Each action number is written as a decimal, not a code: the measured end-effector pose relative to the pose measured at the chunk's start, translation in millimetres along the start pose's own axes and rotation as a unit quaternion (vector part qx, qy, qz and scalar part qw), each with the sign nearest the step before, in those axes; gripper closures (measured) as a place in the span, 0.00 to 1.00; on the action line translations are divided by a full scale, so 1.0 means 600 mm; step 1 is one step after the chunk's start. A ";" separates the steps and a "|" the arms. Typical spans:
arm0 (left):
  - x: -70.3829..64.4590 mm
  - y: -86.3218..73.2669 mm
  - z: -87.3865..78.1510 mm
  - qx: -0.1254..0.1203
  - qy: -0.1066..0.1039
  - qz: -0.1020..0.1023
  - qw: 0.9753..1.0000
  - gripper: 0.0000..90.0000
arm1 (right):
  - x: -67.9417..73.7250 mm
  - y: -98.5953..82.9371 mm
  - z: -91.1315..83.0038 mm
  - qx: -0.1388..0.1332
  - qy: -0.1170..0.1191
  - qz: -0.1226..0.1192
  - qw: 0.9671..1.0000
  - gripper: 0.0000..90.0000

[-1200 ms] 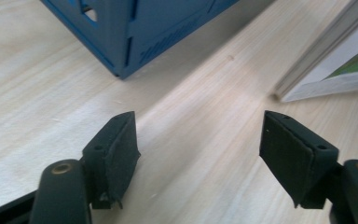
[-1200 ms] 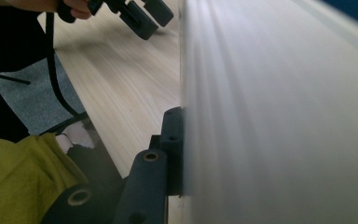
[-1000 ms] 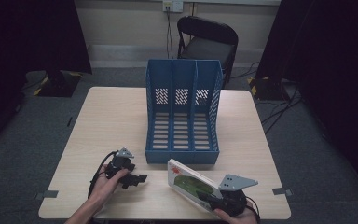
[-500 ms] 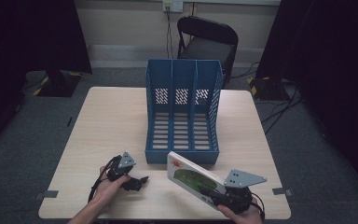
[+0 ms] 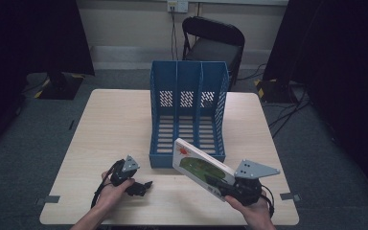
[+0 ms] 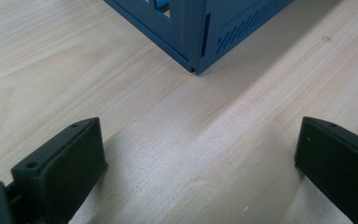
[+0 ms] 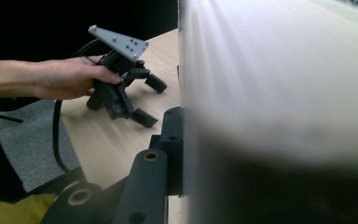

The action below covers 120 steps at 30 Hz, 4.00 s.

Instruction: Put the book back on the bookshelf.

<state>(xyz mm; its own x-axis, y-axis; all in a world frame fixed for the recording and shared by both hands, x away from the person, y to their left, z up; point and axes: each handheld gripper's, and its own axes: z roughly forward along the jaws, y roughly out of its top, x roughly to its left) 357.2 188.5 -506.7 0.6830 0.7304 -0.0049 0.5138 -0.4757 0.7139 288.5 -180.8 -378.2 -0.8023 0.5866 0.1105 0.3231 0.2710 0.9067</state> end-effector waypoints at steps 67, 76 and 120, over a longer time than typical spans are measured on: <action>0.001 0.001 0.001 0.003 -0.004 0.004 1.000 0.00 | -0.149 0.080 0.130 -0.006 -0.289 0.120 0.950 0.85; 0.002 0.001 0.001 0.003 -0.007 0.007 1.000 0.00 | -0.168 0.060 0.174 0.006 -0.300 0.140 0.943 0.85; 0.003 0.001 0.001 0.003 -0.009 0.008 1.000 0.00 | -0.173 0.008 0.200 0.077 -0.305 0.130 0.940 0.84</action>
<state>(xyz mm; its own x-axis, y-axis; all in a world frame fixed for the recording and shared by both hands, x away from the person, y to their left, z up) 358.7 189.3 -506.7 0.7004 0.7137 -0.0053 0.5050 -0.4903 0.7103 433.4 -148.6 -434.4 -0.2651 0.9639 0.0236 0.5744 0.1382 0.8068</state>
